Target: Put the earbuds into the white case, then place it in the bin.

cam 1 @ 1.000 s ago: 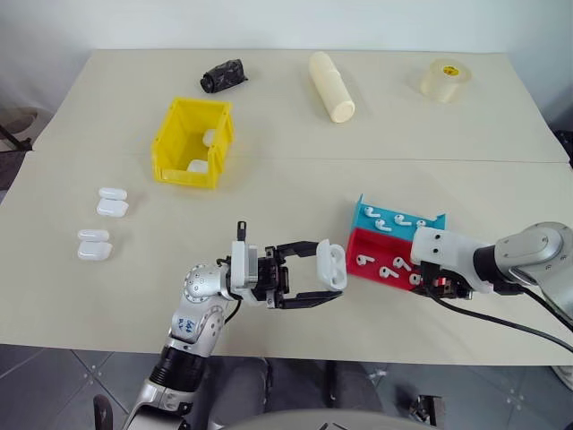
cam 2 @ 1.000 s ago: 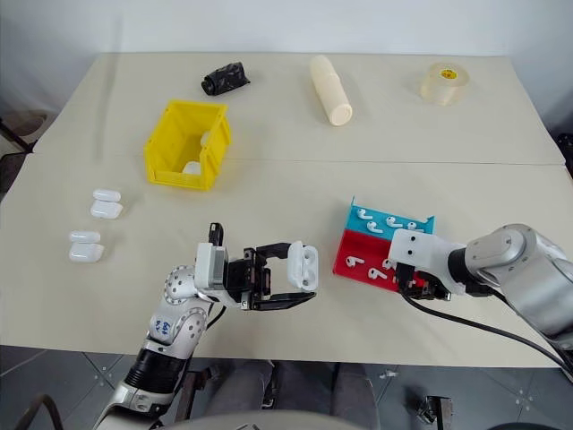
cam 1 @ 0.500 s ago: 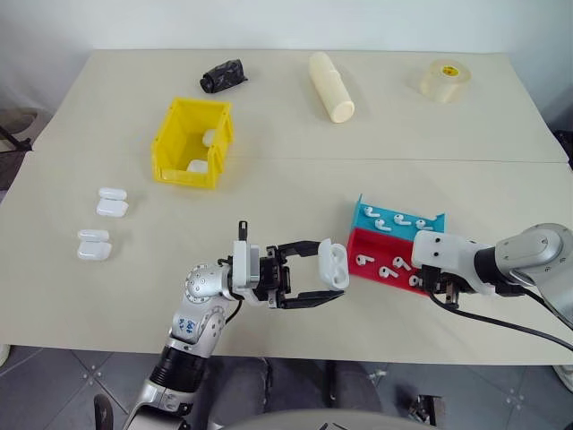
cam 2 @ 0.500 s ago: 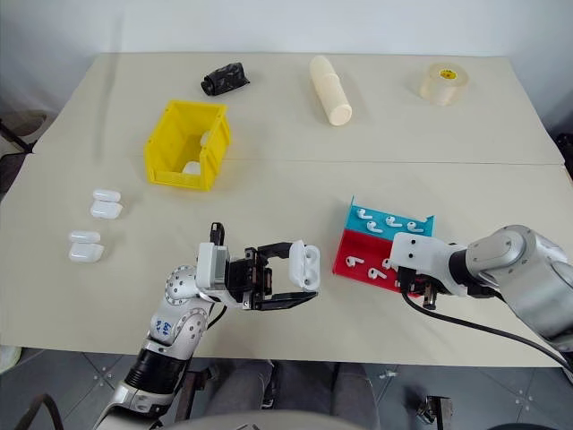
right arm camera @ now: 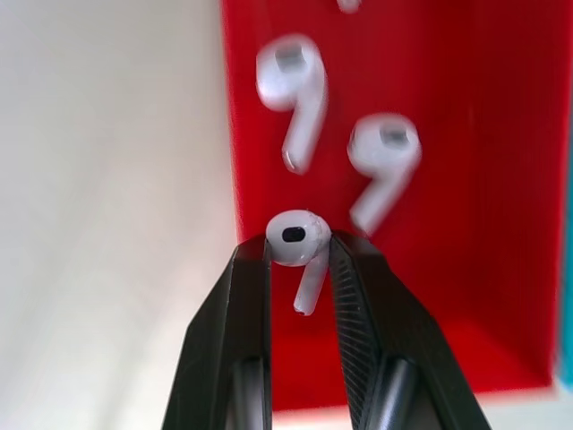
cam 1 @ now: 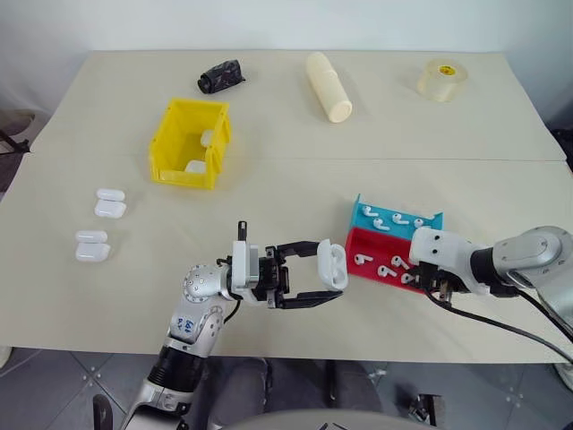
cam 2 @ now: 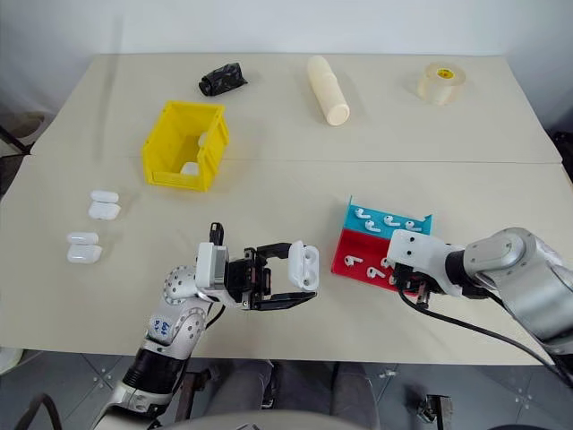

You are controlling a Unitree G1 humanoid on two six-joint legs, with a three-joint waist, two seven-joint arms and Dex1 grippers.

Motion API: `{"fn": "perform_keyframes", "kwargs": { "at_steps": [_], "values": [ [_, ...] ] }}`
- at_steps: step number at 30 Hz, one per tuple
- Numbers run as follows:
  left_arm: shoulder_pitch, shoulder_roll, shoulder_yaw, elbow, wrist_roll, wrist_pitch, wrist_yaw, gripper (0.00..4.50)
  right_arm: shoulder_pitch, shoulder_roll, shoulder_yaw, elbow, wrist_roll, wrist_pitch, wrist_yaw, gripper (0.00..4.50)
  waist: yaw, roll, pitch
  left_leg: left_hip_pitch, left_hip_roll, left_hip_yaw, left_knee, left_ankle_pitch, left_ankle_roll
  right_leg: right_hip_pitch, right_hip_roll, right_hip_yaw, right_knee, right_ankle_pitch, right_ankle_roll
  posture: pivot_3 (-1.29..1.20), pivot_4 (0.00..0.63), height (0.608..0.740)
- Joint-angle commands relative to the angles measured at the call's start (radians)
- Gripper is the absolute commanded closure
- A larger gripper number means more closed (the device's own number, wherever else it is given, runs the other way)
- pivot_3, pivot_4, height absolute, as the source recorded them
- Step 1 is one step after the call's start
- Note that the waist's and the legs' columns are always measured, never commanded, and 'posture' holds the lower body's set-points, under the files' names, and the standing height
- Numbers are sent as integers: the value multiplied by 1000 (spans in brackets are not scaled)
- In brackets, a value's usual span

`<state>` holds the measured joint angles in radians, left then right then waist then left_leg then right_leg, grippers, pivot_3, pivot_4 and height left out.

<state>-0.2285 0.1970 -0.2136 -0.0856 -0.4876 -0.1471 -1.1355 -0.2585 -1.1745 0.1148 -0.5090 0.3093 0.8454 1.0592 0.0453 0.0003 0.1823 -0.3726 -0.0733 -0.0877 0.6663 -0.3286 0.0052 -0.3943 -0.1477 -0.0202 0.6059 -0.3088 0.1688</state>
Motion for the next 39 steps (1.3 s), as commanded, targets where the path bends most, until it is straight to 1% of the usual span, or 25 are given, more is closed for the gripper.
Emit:
{"fn": "perform_keyframes", "kwargs": {
  "at_steps": [1, 2, 4, 6, 7, 8, 11, 14, 16, 20, 23, 32, 39],
  "values": [
    [-2, 6, 16, -54, -45, 20, 2, 1738, 67, 76, -254, -43, 126, -135, 44, 3949, 3, 0, 0, 0, 0, 0, 0, 0, 0, 0, 0, 0, 0, 0, 0, 0, 150, 740],
    [-2, 8, 19, -54, -50, 25, 0, 1738, 89, 95, -289, -47, 144, -154, 48, 3949, 4, 0, 0, 0, 0, 0, 0, 0, 0, 0, 0, 0, -1, 0, 0, 0, 150, 740],
    [-6, 12, 28, -45, -55, 35, -4, 1738, 135, 193, -367, -72, 226, -239, 63, 3949, 5, -1, 0, 0, 0, 0, 0, 0, 0, 1, 0, 0, -1, 0, 0, 0, 150, 740],
    [-9, 18, 34, -39, -59, 44, -10, 1738, 161, 260, -404, -90, 274, -285, 61, 3949, 5, -1, 1, 0, 0, -1, 0, 0, 0, 2, 0, -1, -1, 0, 1, 0, 150, 740],
    [-8, 22, 38, -40, -64, 49, -15, 1738, 167, 275, -408, -98, 283, -289, 53, 3949, 5, -1, 1, 0, 0, -1, 0, 0, 0, 1, 0, -1, -1, 0, 1, 0, 150, 740],
    [-17, 26, 39, -33, -66, 58, -22, 1738, 177, 336, -420, -98, 329, -297, 25, 3949, 5, -1, 0, 0, 0, 0, 0, 0, 0, 1, 0, 0, 0, 0, 1, 0, 150, 740],
    [-45, 38, 47, -24, -80, 94, -42, 1738, 198, 475, -417, -117, 405, -341, -39, 3949, 4, -3, 1, 1, 0, -1, 1, 0, 0, 2, 1, -1, 0, 1, 0, 0, 150, 740],
    [-63, 51, 57, -23, -95, 123, -58, 1738, 188, 595, -385, -134, 434, -397, -105, 3949, -2, -3, 1, 1, 0, -1, 1, 0, 0, 1, 1, 0, 1, 1, 0, 0, 150, 740],
    [-68, 58, 63, -26, -103, 140, -63, 1738, 182, 653, -373, -136, 447, -429, -133, 3949, -8, -2, 0, 1, 0, -1, 0, 0, 0, 1, 1, 0, 1, 1, 0, 0, 150, 740],
    [-78, 80, 79, -42, -129, 192, -73, 1738, 185, 708, -319, -140, 452, -456, -161, 3949, -21, -2, 0, 1, 0, -2, 0, 0, 0, 1, 1, 1, 1, 1, 0, 0, 150, 740],
    [-88, 85, 86, -51, -143, 222, -66, 1738, 187, 727, -290, -143, 464, -470, -169, 3949, -21, -2, 0, 1, 0, -2, 0, 0, 0, 1, 1, 1, 2, 1, 0, 0, 150, 740],
    [-90, 82, 94, -78, -156, 261, -57, 1738, 166, 763, -204, -146, 475, -488, -203, 3949, -22, -2, 0, 1, 0, -2, 0, 0, 0, 1, 1, 1, 2, 1, 0, 0, 150, 740],
    [-89, 69, 86, -87, -153, 263, -50, 1738, 160, 766, -168, -126, 464, -504, -204, 3949, -22, -2, 0, 1, 0, -2, 0, 0, 0, 1, 1, 1, 2, 1, 0, 0, 150, 740]
  ]
}}
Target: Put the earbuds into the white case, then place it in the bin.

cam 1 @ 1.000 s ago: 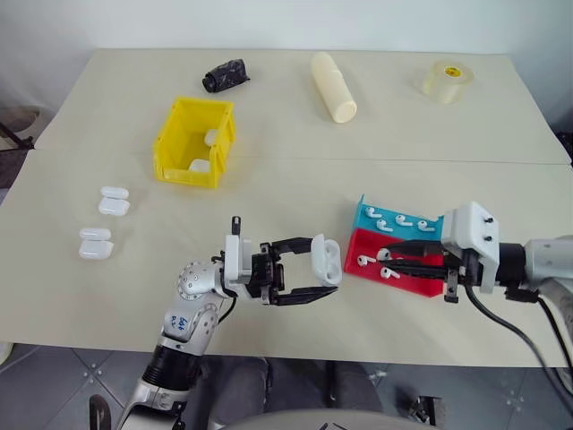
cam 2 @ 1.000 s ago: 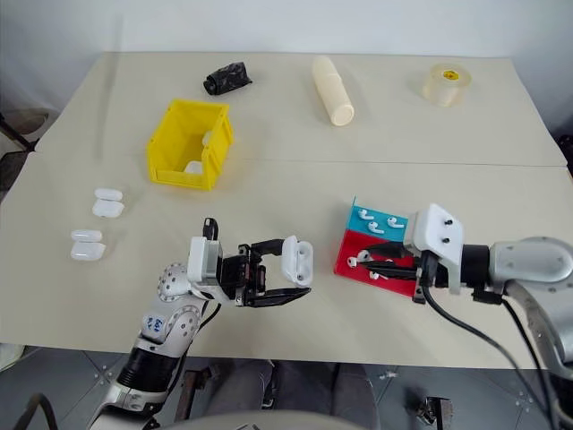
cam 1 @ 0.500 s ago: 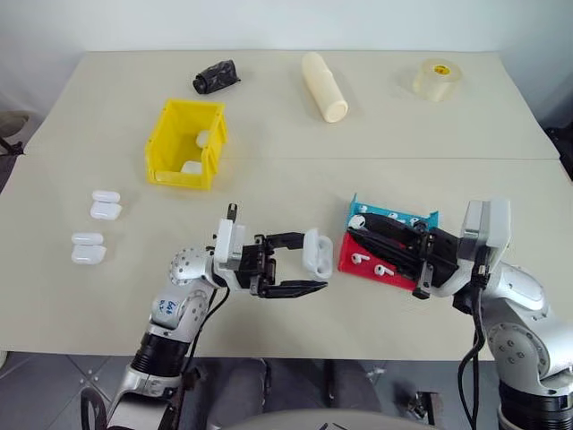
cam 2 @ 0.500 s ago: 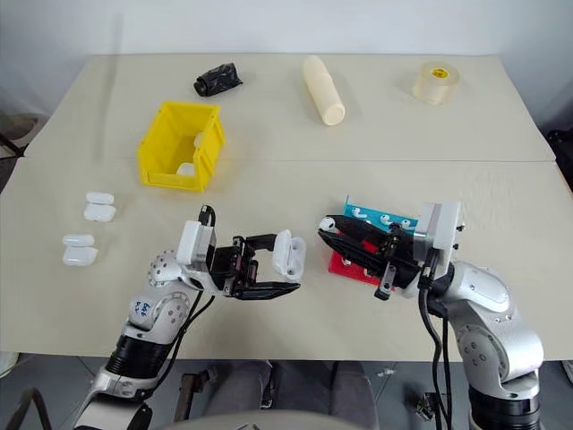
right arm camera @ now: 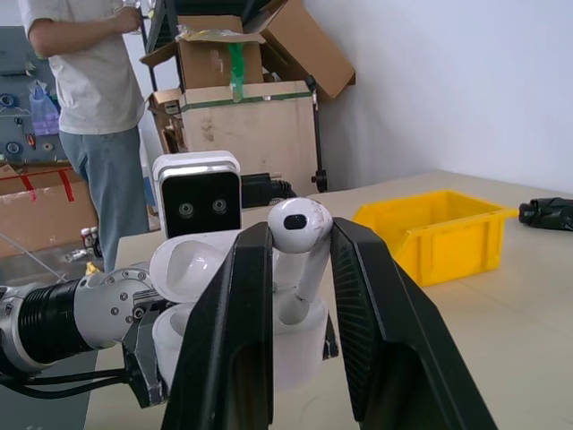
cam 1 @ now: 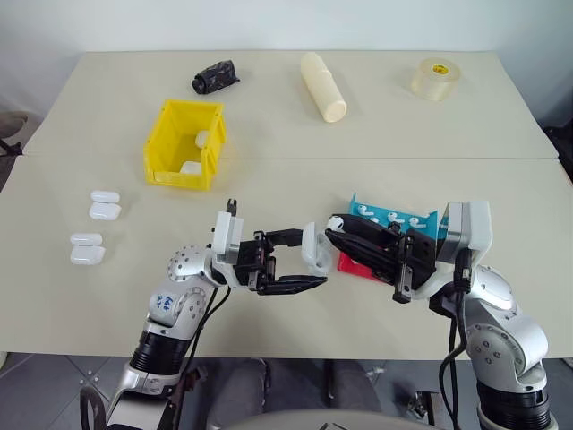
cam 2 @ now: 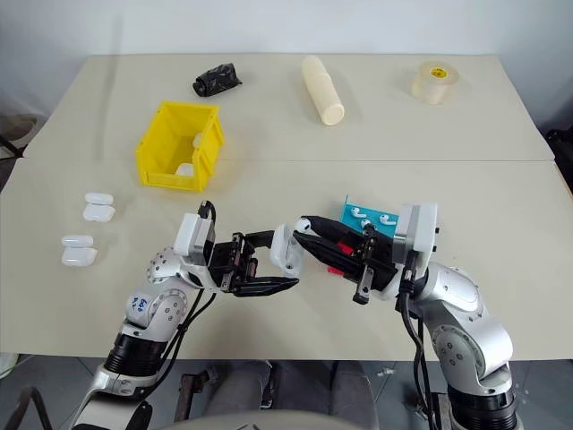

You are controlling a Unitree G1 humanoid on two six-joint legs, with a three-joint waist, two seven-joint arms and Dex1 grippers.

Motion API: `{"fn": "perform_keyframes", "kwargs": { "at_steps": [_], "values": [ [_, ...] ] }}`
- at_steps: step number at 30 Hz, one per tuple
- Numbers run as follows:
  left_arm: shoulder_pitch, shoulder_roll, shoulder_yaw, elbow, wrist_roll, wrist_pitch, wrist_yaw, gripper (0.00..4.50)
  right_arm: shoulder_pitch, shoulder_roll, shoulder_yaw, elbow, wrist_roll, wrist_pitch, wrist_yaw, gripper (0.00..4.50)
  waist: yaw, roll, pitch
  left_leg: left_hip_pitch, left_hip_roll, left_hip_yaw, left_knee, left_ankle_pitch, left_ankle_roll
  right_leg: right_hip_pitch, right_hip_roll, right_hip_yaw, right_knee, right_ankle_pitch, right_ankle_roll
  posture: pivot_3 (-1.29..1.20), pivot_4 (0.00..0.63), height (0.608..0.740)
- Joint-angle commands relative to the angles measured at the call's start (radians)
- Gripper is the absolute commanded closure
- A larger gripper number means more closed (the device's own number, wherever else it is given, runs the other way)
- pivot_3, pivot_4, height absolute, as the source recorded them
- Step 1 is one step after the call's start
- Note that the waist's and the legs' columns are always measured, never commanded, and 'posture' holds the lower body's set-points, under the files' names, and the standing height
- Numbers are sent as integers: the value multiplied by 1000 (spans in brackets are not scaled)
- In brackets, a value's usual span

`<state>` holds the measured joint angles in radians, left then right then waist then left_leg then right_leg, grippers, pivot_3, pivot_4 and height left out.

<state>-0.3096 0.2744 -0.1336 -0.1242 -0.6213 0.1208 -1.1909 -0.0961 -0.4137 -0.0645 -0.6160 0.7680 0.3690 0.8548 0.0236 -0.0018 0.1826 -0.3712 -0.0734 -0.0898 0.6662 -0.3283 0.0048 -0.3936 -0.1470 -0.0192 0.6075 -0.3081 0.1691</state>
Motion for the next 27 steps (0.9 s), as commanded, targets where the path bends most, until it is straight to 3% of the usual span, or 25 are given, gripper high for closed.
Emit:
{"fn": "perform_keyframes", "kwargs": {
  "at_steps": [1, 14, 25, 27],
  "values": [
    [-7, -10, 6, -49, -18, -5, 6, 1738, -1, 4, 17, -16, 2, -29, 2, 3949, 0, 0, 0, 0, 0, 0, 0, 0, 0, 0, 0, 0, 0, 0, 0, 0, 150, 740],
    [-6, -22, -1, -63, -17, -4, 11, 1738, 11, -17, 73, 22, -34, -49, 20, 3949, 0, 0, 0, 0, 0, 0, 0, 0, 0, 0, 0, 0, 0, 0, 0, 0, 150, 740],
    [-33, -53, -3, -66, -14, -9, 25, 1738, 17, -61, 85, 40, 51, 25, 32, 3949, 0, 0, 0, 0, 0, 0, 0, 0, 0, 0, 0, 0, 0, 0, 0, 0, 150, 740],
    [-36, -57, -4, -67, -12, -11, 23, 1738, 12, -65, 84, 41, 54, 21, 33, 3223, 0, 0, 0, 0, 0, 0, 0, 0, 0, 0, 0, 0, 0, 0, 0, 0, 150, 740]
  ]
}}
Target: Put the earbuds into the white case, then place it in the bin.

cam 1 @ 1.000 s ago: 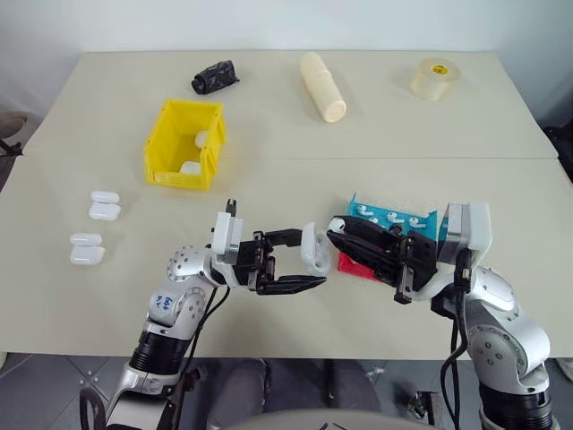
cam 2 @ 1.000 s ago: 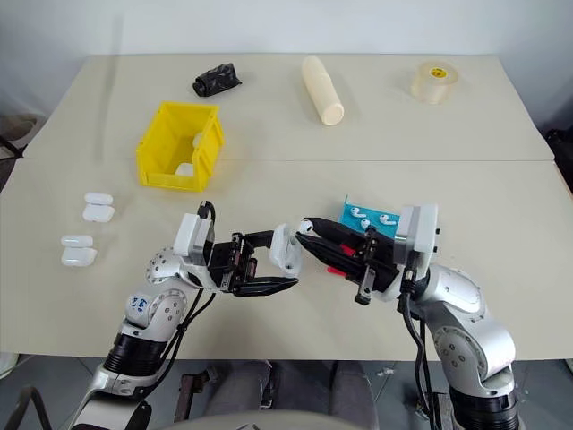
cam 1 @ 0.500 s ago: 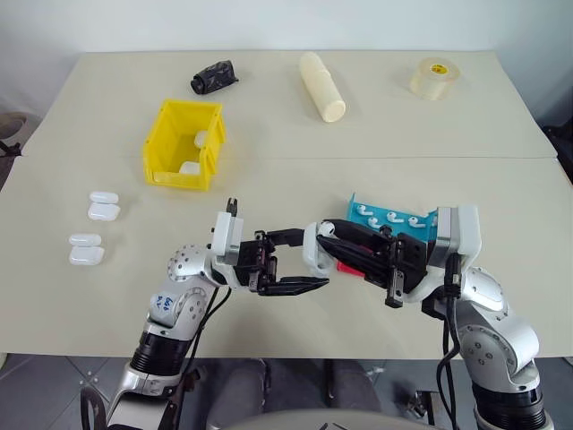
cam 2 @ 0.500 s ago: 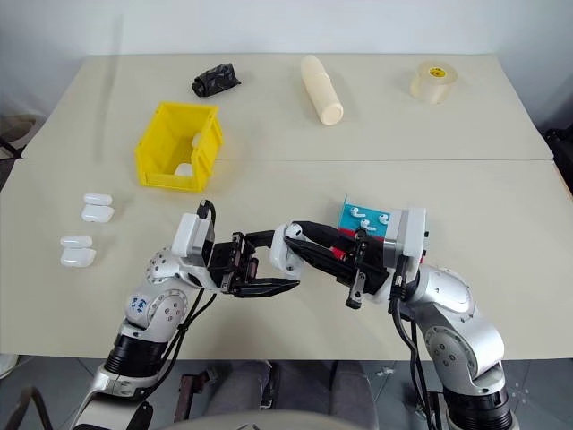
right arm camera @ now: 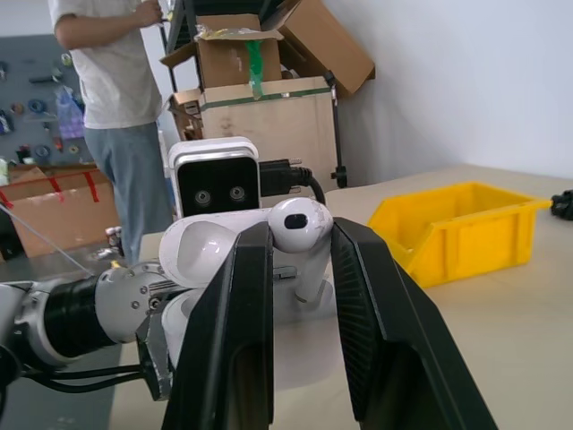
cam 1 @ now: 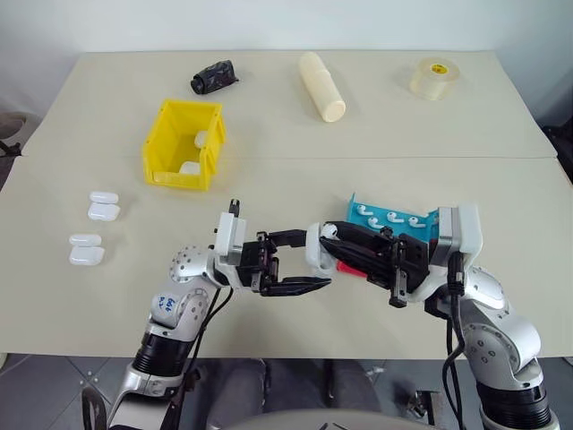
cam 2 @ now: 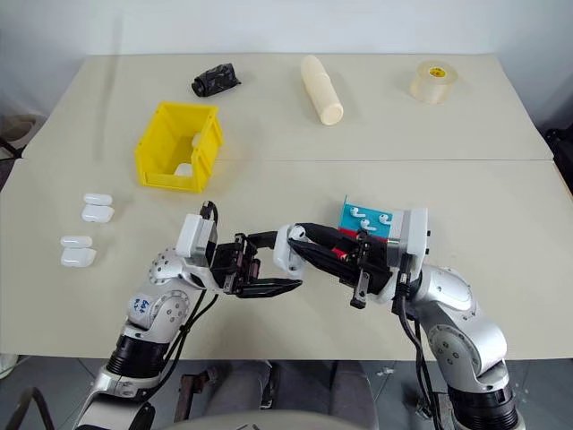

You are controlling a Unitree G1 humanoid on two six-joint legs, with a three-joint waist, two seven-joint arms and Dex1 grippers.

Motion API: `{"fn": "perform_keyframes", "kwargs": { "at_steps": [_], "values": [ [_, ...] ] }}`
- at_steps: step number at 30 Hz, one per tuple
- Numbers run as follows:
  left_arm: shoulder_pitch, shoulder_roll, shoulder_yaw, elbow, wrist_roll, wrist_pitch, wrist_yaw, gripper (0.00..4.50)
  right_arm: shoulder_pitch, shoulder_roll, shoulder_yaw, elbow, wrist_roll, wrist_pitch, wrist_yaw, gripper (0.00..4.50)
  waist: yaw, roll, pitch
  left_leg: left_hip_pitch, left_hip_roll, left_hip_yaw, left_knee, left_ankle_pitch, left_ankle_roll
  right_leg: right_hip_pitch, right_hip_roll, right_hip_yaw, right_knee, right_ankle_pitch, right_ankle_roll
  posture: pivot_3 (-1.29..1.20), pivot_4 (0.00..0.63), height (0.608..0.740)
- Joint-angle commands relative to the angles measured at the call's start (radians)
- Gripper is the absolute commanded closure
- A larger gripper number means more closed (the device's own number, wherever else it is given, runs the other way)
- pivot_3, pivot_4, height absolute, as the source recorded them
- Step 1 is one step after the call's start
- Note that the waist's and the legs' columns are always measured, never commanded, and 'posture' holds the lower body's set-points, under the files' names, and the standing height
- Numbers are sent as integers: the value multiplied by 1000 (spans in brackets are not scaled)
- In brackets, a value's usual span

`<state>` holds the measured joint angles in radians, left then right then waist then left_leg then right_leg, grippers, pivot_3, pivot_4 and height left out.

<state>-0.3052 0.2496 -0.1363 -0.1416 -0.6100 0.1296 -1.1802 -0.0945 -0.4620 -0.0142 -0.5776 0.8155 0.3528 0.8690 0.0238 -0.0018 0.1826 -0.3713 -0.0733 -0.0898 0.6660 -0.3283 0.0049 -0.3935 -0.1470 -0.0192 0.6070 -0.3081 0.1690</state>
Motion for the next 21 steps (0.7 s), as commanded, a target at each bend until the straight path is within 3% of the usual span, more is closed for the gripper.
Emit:
{"fn": "perform_keyframes", "kwargs": {
  "at_steps": [1, 10, 15, 21],
  "values": [
    [-41, -34, -2, -50, -23, -20, 12, 1738, 8, -19, 32, 3, 11, 39, 18, 2996, 0, 0, 0, 0, 0, 0, 0, 0, 0, 0, 0, 0, 0, 0, 0, 0, 150, 740],
    [-40, -44, -2, -49, -17, -25, 8, 1738, -12, -32, 21, 8, 24, 35, 19, 61, 0, 0, 0, 0, 0, 0, 0, 0, 0, 0, 0, 0, 0, 0, 0, 0, 150, 740],
    [-21, -32, 8, -40, -4, -29, 11, 1738, -2, -72, -37, -6, 32, 26, 29, 22, 1, 0, 0, 0, 0, 0, 0, 0, 0, 0, 0, 0, 0, 0, 0, 0, 150, 740],
    [54, 24, 37, -7, 23, -80, -6, 1738, 111, -208, -254, 20, 22, -19, 97, 22, 3, 0, 0, 0, 0, 0, -1, 0, 0, 0, 0, 0, -2, 0, 0, 0, 150, 740]
  ]
}}
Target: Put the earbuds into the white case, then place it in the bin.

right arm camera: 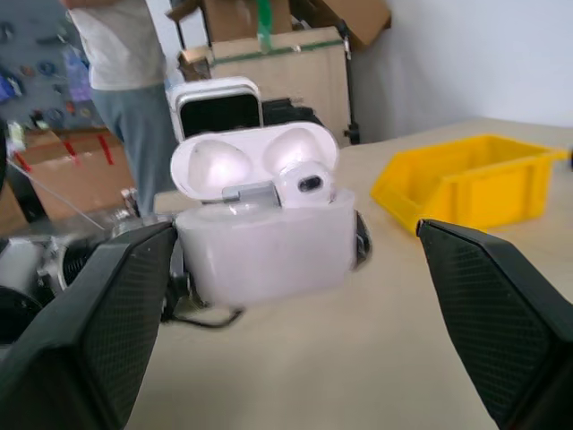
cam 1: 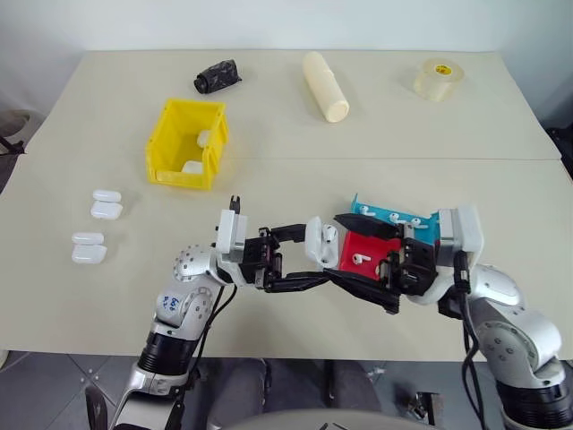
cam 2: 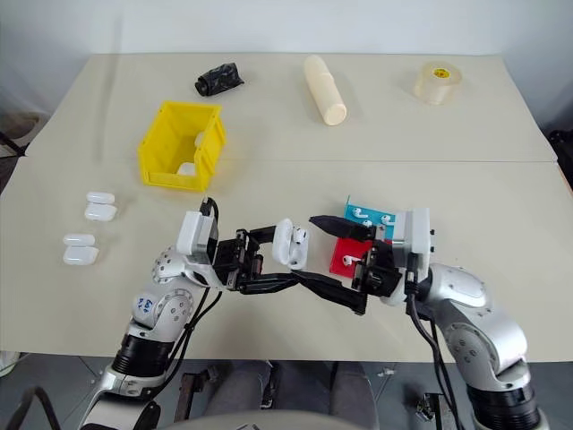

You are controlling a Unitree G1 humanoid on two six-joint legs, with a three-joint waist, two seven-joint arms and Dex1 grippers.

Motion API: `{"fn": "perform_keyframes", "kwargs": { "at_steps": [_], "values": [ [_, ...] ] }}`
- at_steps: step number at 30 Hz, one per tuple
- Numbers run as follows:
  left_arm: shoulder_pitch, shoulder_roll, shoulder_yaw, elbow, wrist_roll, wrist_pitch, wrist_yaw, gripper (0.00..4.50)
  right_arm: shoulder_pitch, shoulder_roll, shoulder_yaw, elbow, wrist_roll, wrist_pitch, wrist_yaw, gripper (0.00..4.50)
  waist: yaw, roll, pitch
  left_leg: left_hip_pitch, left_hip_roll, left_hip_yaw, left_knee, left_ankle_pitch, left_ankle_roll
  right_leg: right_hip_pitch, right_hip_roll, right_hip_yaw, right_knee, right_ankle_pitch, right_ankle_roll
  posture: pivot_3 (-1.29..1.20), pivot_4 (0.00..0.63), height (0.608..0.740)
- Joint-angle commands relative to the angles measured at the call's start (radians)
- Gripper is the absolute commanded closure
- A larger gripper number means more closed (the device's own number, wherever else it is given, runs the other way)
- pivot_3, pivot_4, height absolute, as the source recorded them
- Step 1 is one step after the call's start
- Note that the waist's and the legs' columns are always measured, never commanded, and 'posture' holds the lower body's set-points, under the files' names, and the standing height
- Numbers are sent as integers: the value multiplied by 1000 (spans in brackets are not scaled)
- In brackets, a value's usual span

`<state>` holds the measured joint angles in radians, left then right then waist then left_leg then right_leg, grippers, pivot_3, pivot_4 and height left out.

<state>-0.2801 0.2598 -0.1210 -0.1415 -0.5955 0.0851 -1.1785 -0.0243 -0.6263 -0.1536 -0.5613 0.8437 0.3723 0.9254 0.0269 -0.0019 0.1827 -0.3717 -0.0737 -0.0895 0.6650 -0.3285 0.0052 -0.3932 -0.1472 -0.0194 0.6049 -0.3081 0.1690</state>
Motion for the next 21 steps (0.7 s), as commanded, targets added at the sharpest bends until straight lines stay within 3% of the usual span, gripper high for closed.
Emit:
{"fn": "perform_keyframes", "kwargs": {
  "at_steps": [1, 8, 14, 17, 21],
  "values": [
    [40, 20, 25, -6, 13, -47, -9, 1738, 71, -65, -152, 26, -25, -56, 63, 22, 0, 0, 0, 0, 0, 0, 0, 0, 0, 0, 0, 0, 0, 0, 0, 0, 150, 740],
    [68, 22, 28, -6, 54, -102, 22, 1738, 227, -154, -340, 275, -203, -253, 214, 22, 3, 0, 0, 1, 0, 1, 1, 0, 1, 1, 0, 0, 0, 0, 0, 0, 150, 740],
    [67, 18, 14, 3, 89, -153, 30, 1738, 220, -202, -356, 438, -289, -347, 273, 22, -6, 0, 0, 2, 0, 4, 0, 0, 1, 1, 0, 1, 0, 1, 1, 0, 150, 740],
    [65, 10, 4, 3, 99, -171, 32, 1738, 167, -236, -325, 449, -306, -318, 266, 22, -5, 1, 0, 2, 1, 5, 0, 0, 1, 1, 0, 3, 0, 1, 1, 0, 150, 740],
    [67, 6, -5, -9, 103, -171, 49, 1738, 19, -360, -216, 393, -327, -48, 172, 22, -4, 2, 0, 2, 1, 5, 1, 0, 1, 0, 0, 3, 0, 1, 1, 0, 150, 740]
  ]
}}
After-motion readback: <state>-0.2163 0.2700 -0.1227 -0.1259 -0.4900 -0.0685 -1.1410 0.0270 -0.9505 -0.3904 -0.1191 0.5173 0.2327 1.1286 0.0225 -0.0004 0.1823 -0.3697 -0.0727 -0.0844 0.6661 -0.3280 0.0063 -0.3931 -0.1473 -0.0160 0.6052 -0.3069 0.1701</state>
